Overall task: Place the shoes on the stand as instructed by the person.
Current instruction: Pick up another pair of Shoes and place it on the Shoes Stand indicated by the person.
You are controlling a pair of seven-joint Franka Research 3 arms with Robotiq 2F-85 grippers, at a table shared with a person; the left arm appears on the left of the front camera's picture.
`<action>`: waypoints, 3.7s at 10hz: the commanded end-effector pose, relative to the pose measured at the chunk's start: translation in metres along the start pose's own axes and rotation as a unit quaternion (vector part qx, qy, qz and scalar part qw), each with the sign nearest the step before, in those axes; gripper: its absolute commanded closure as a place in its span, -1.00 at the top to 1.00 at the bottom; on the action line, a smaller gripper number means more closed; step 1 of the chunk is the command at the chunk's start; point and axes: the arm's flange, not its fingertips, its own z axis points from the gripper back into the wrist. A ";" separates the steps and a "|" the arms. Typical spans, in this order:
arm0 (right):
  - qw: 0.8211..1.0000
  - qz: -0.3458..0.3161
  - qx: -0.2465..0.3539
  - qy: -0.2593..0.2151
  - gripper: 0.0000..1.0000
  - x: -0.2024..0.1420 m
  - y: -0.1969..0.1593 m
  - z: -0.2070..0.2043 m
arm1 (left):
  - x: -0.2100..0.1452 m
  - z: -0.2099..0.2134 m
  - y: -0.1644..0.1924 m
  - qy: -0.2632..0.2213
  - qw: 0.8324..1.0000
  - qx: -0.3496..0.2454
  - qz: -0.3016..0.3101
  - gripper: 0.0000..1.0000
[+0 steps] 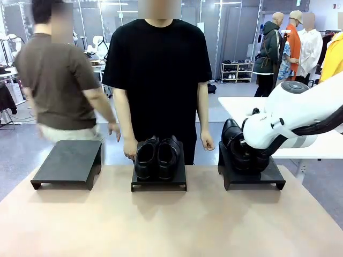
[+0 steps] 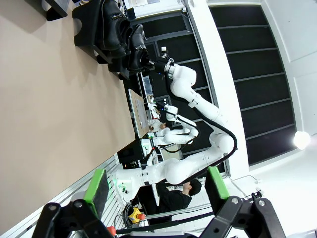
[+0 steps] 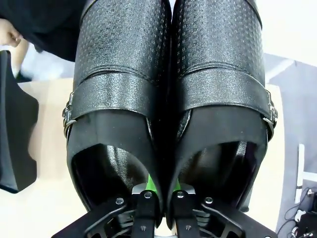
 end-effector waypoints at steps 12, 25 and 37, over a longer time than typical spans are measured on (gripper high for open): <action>1.000 -0.006 -0.009 0.003 0.95 0.000 0.000 -0.003 | 0.000 0.001 -0.001 -0.002 1.000 -0.006 -0.005 1.00; 1.000 -0.002 -0.001 -0.004 1.00 0.002 -0.001 0.005 | 0.000 0.001 -0.001 -0.002 1.000 -0.006 -0.005 1.00; 0.992 -0.013 0.129 -0.008 1.00 -0.050 -0.028 0.147 | 0.000 0.001 -0.001 -0.002 1.000 -0.006 -0.005 1.00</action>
